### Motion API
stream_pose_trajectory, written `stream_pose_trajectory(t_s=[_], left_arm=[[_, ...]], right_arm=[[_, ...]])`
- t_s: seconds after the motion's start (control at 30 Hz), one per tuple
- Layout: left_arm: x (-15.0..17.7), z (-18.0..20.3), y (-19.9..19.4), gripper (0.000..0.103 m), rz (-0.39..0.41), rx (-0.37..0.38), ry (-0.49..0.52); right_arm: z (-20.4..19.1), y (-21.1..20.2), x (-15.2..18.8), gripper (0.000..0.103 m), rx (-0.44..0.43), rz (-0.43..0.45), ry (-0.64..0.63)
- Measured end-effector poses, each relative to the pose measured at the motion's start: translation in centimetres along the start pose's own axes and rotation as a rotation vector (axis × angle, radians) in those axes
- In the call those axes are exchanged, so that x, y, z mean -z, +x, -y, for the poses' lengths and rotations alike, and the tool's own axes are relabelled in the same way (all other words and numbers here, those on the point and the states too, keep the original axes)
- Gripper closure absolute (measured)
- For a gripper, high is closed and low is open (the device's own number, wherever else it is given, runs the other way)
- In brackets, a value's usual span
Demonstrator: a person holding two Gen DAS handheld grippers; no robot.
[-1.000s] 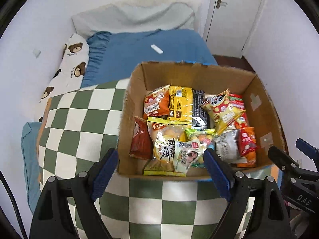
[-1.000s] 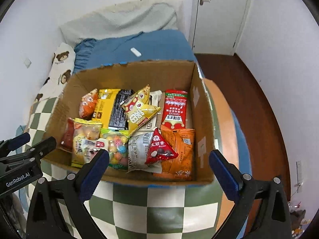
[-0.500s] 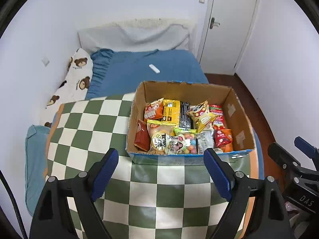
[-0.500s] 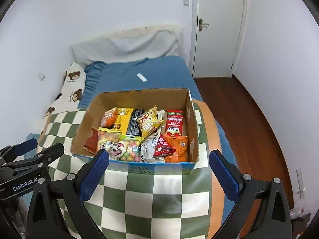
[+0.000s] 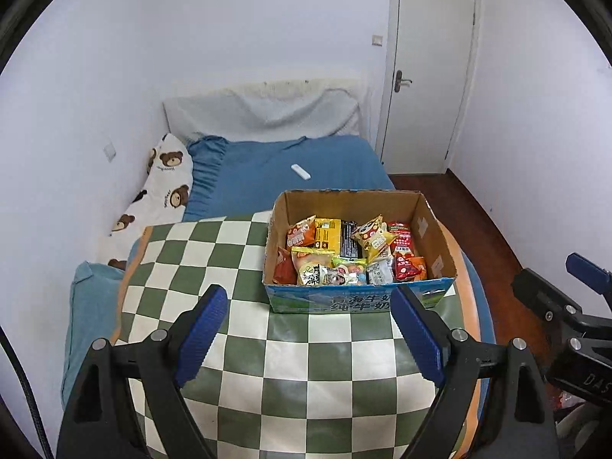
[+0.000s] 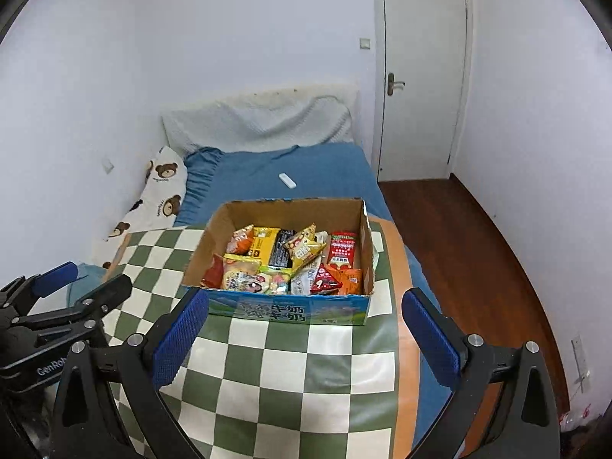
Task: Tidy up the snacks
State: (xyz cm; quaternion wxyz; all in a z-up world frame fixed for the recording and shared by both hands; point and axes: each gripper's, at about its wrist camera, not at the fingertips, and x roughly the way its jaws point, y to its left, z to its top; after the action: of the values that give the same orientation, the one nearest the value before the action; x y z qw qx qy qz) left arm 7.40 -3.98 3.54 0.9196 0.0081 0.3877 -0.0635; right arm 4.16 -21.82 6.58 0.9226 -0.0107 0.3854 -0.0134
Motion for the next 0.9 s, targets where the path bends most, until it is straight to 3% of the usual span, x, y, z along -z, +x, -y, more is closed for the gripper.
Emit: stream_pose_trajectory(t_s=[0.17,0.27,0.63,0.9], left_arm=[[0.5,0.1,-1.3,0.016,0.016,-0.009,0.006],[0.8,0.0,-1.7,0.0,0.03,-0.016,0.0],[0.7,-0.2,-1.1,0.0,0.032,-0.035,-0.021],[0.0,0.1,2.1,0.0,0.014,-0.057,-0.018]], right_arm=[[-0.5,-2.3,0.4,0.0,0.014,0.037,-0.018],[-0.4,-3.1,0.5,0.0,0.014,0.042,-0.016],[0.1,-2.7,0.7,0.0,0.022,0.04,-0.007],[0.9,0.2,0.4,0.0,0.053,0.032,0.012]])
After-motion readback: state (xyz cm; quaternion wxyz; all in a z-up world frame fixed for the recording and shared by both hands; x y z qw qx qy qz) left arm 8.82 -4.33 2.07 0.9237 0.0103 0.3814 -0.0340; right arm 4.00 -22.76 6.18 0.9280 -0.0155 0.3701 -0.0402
